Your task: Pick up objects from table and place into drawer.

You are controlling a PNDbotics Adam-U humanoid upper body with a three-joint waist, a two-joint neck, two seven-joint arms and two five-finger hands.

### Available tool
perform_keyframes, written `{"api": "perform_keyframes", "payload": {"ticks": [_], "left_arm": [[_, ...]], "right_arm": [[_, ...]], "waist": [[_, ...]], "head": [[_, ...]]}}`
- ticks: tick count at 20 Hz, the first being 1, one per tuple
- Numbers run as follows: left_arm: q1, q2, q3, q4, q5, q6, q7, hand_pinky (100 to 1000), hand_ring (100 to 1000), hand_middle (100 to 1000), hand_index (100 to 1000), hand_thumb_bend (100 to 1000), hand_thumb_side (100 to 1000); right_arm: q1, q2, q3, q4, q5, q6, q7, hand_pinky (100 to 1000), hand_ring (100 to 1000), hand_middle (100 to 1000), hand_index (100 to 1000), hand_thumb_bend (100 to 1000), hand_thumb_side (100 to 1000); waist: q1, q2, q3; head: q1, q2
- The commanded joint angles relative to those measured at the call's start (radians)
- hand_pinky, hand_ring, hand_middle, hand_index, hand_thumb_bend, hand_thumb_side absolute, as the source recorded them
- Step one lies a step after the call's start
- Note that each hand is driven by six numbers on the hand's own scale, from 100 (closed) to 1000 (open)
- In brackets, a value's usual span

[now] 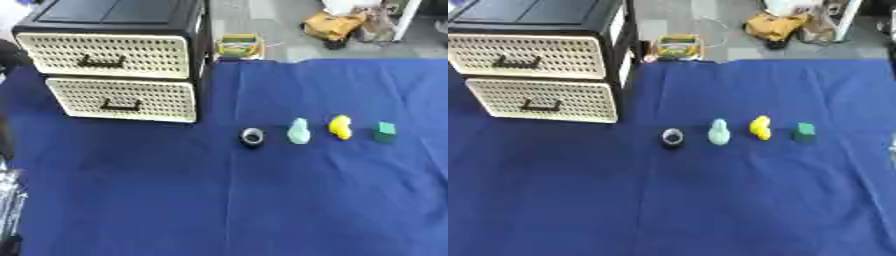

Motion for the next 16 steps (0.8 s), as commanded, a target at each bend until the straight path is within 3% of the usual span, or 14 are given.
{"api": "perform_keyframes", "payload": {"ticks": [1, 6, 11, 14, 16], "left_arm": [[-0.014, 0.01, 0.005, -0.013, -0.002, -0.002, -0.003, 684, 477, 465, 835, 100, 1000], [-0.019, 0.022, 0.004, -0.013, -0.006, 0.0, -0.007, 682, 475, 468, 845, 100, 1000], [-0.104, 0.147, 0.005, -0.013, -0.105, 0.042, -0.063, 623, 465, 472, 877, 100, 987], [-0.128, 0.174, 0.008, -0.013, -0.151, 0.068, -0.094, 623, 465, 472, 877, 100, 987], [-0.149, 0.195, -0.01, -0.013, -0.17, 0.063, -0.11, 619, 486, 488, 901, 100, 965]], "right_arm": [[-0.014, -0.021, -0.003, -0.015, 0.007, -0.003, 0.002, 591, 521, 532, 761, 352, 876], [-0.015, -0.023, -0.003, -0.015, 0.007, -0.004, 0.002, 591, 523, 535, 761, 353, 885], [-0.023, -0.052, 0.001, -0.015, 0.009, -0.012, -0.001, 594, 528, 539, 763, 349, 900], [-0.025, -0.058, 0.001, -0.015, 0.008, -0.014, -0.001, 594, 528, 539, 763, 349, 900], [-0.022, -0.076, 0.003, -0.015, 0.019, -0.021, -0.003, 596, 531, 544, 764, 345, 916]], "waist": [[-0.001, -0.014, 0.0], [-0.001, -0.013, -0.001], [0.003, -0.015, 0.004], [0.003, -0.015, 0.005], [0.021, -0.018, 0.013]], "head": [[-0.003, 0.008], [-0.003, 0.003], [-0.008, 0.002], [-0.009, 0.001], [-0.025, 0.012]]}}
